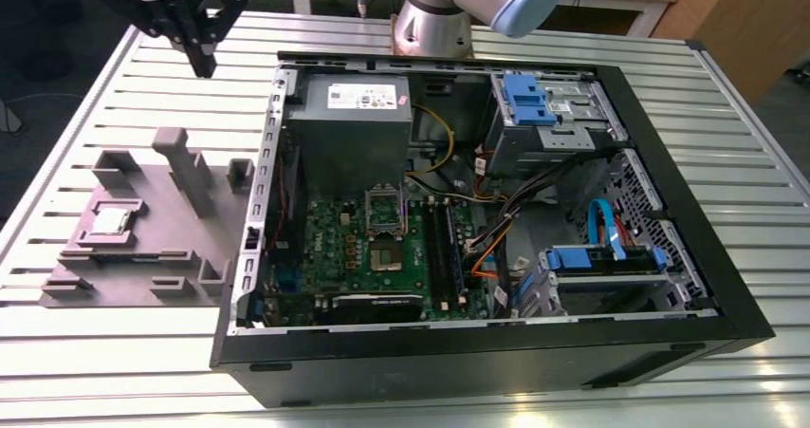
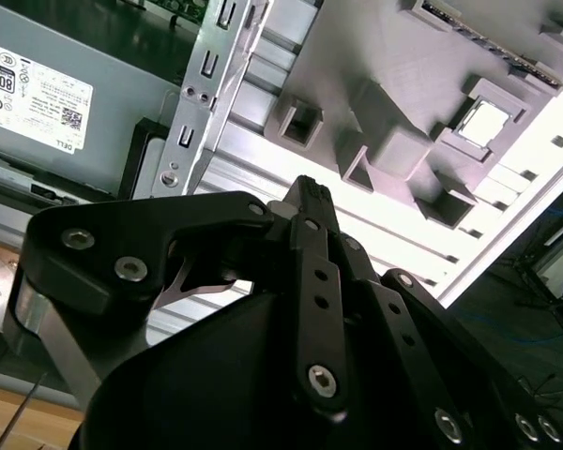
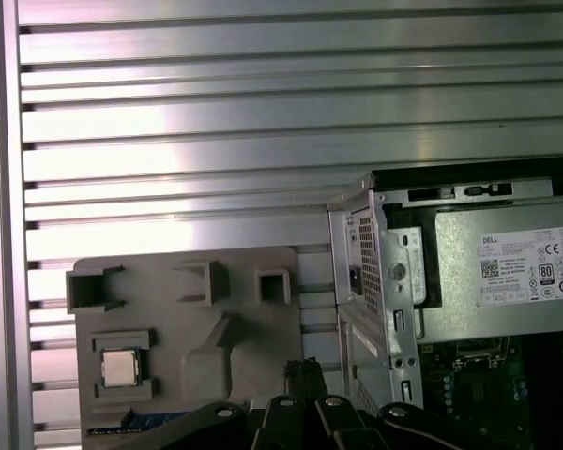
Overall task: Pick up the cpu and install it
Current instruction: 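Reach for the cpu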
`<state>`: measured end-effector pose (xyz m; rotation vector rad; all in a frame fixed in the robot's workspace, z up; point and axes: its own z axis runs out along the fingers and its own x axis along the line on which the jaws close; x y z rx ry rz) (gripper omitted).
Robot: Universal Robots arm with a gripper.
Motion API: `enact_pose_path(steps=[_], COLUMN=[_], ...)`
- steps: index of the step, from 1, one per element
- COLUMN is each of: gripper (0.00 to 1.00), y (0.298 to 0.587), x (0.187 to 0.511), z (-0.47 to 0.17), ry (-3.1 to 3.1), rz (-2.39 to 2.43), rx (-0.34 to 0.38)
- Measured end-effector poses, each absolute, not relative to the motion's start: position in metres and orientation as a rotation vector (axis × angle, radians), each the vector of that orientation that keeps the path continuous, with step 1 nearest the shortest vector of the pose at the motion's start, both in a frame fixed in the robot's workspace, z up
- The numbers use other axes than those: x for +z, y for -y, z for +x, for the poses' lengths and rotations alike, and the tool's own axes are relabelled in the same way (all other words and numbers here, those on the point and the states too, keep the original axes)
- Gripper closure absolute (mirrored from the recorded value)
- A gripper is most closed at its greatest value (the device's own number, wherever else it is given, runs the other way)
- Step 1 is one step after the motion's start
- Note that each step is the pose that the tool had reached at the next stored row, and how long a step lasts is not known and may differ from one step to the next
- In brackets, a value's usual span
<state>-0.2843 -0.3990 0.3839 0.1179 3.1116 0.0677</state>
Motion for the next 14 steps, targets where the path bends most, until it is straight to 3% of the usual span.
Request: enact_pose_path(steps=[14], gripper=[0.9], y=[0.399], x=[0.383], z=[-0.298], ry=[-3.112], rz=[0.118], rx=[0.068])
